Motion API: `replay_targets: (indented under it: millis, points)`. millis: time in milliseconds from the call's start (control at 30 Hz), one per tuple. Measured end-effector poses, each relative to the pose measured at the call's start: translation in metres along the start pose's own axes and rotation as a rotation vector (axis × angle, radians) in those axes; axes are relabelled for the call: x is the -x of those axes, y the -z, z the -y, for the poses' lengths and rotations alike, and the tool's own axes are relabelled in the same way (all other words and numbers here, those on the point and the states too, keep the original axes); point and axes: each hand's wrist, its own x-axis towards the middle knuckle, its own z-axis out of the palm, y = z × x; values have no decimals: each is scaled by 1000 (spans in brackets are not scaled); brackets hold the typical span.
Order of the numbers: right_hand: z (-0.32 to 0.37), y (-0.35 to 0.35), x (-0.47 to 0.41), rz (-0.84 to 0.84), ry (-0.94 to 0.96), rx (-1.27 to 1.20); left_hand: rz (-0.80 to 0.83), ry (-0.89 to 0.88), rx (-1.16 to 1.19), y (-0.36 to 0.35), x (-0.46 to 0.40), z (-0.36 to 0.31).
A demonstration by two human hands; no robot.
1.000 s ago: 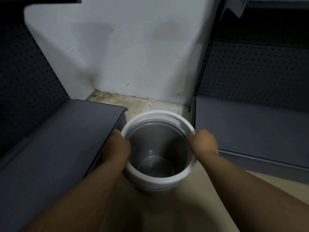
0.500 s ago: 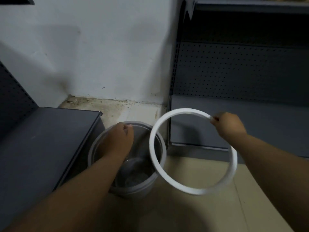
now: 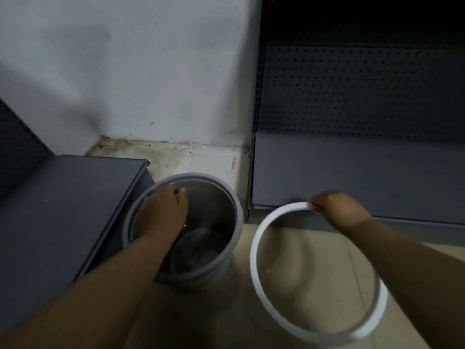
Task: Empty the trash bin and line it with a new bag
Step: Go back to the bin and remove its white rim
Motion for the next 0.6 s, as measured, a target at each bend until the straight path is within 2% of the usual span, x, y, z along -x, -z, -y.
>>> replay_targets:
  millis: [233,600]
  points:
    - [38,-36,4,-57,-47,145,-10,14,-26,1,7,1]
    - [57,-68,5,88,-153,88,15,-37,-126,1,6,15]
